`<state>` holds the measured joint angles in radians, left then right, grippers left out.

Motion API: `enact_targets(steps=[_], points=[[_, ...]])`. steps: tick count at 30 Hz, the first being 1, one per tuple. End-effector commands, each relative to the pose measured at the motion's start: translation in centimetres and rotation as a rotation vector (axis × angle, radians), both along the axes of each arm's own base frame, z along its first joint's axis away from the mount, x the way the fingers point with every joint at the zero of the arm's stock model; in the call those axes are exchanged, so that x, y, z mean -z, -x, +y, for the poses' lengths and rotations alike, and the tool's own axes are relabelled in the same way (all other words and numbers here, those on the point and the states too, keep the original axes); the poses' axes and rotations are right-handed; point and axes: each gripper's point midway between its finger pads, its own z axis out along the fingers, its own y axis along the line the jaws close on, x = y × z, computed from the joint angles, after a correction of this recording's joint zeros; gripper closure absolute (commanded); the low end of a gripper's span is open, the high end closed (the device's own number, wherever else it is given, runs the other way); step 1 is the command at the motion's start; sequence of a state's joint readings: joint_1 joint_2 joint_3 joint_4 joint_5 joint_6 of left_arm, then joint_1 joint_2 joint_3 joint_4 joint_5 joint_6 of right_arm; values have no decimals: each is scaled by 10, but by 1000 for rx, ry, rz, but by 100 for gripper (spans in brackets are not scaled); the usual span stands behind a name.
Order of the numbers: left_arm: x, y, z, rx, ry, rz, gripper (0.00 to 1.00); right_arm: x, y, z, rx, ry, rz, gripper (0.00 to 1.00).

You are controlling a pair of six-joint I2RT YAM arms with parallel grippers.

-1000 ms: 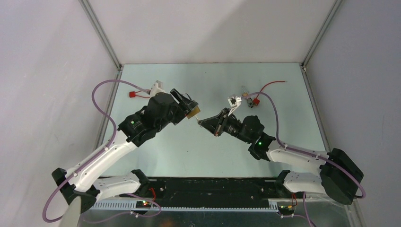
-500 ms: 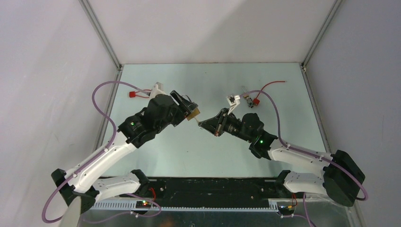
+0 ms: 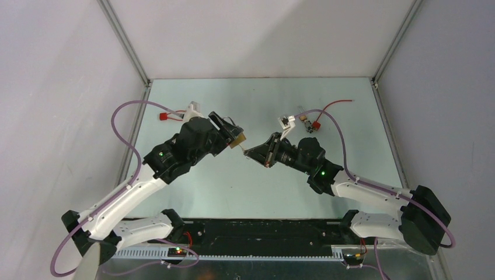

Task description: Unlock with the key

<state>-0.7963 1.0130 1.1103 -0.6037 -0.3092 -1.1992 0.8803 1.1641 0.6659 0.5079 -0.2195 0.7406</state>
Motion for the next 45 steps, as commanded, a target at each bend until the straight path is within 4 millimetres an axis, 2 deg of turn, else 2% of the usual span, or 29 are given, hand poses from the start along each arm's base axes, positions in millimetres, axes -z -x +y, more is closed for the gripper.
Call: enact_targets(steps=[1,7,15,21,34,45], points=[[-40,0,-8,17,110,-106,100,-47,4,2,-17,-93,-82,100],[-41,-1,-5,6,107,-113,100,-46,7,5,-26,-88,-85,100],[-46,-5,7,-38,88,-147,100,-39,11,0,-19,-34,-91,100],[-42,-8,15,-62,78,-149,100,-40,16,1,-33,-35,-103,100],[-48,-4,10,-36,114,-142,100,-34,7,15,-25,-26,-68,100],[-54,-5,15,-50,114,-160,100,-26,7,11,-16,23,-61,100]])
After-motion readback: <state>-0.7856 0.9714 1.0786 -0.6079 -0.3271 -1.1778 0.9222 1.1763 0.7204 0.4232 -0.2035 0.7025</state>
